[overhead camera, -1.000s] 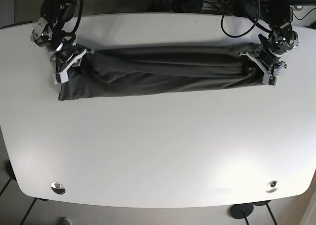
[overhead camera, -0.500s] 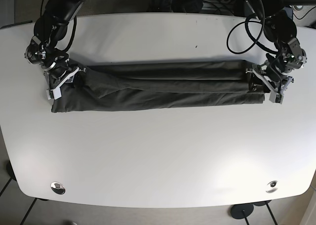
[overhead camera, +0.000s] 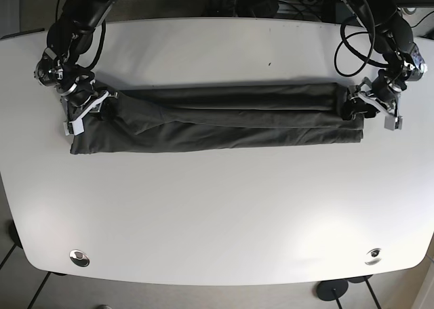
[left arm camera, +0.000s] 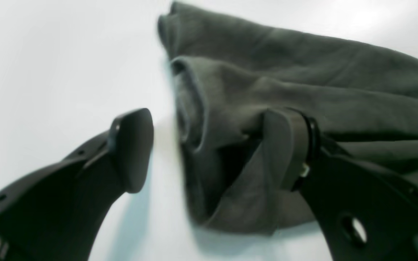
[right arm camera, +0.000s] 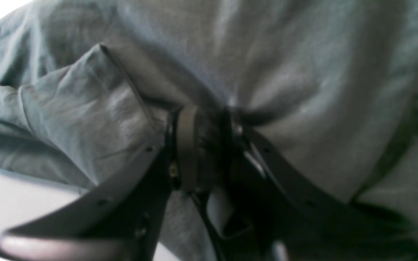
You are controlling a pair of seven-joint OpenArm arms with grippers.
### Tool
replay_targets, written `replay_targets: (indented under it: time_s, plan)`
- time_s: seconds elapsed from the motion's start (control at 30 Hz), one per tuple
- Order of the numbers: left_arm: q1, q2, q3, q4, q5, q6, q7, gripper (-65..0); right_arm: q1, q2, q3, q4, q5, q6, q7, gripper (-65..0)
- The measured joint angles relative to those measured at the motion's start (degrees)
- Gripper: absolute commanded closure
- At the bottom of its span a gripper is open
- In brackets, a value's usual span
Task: Fold the T-shirt properly
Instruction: 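Fold the strip end with the left gripper toward the right gripper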
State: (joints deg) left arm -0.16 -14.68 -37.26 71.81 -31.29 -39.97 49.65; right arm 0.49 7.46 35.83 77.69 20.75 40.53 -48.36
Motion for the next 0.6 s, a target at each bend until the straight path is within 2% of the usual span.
replay_targets:
  time_s: [0.1,0.13,0.17,0.23,0.3,0.37,0.6]
  plan:
    - [-0.3,0.2,5.1,0.0,0.8,-0.1,0.0,-11.1,0.0,0.0,0.0,0.0,0.0,0.00,0.0,-12.2]
    - [-0.4,0.5,5.3,0.0,1.4,-0.2,0.0,-4.7,0.0,0.0,0.0,0.0,0.0,0.00,0.0,-12.2]
    - [-0.4,0.6,5.3,0.0,1.6,-0.2,0.0,-2.6,0.0,0.0,0.0,0.0,0.0,0.00,0.0,-12.2]
    - [-0.1,0.5,5.3,0.5,1.6,-0.2,0.0,-2.4,0.0,-0.2,0.1,0.0,0.0,0.00,0.0,-12.2]
    - [0.9,0.9,5.6,6.2,4.5,-0.1,3.0,-2.4,0.0,-1.0,0.2,0.1,0.0,-0.07,0.4,-12.2]
    - [3.5,0.9,6.4,14.5,4.7,0.1,3.3,-2.4,0.0,-1.1,0.2,0.1,0.0,-0.04,0.3,-12.2]
    - [5.4,0.6,18.7,27.2,4.9,0.0,3.3,-2.4,0.2,-1.2,0.2,0.2,0.0,-0.04,0.3,-12.2]
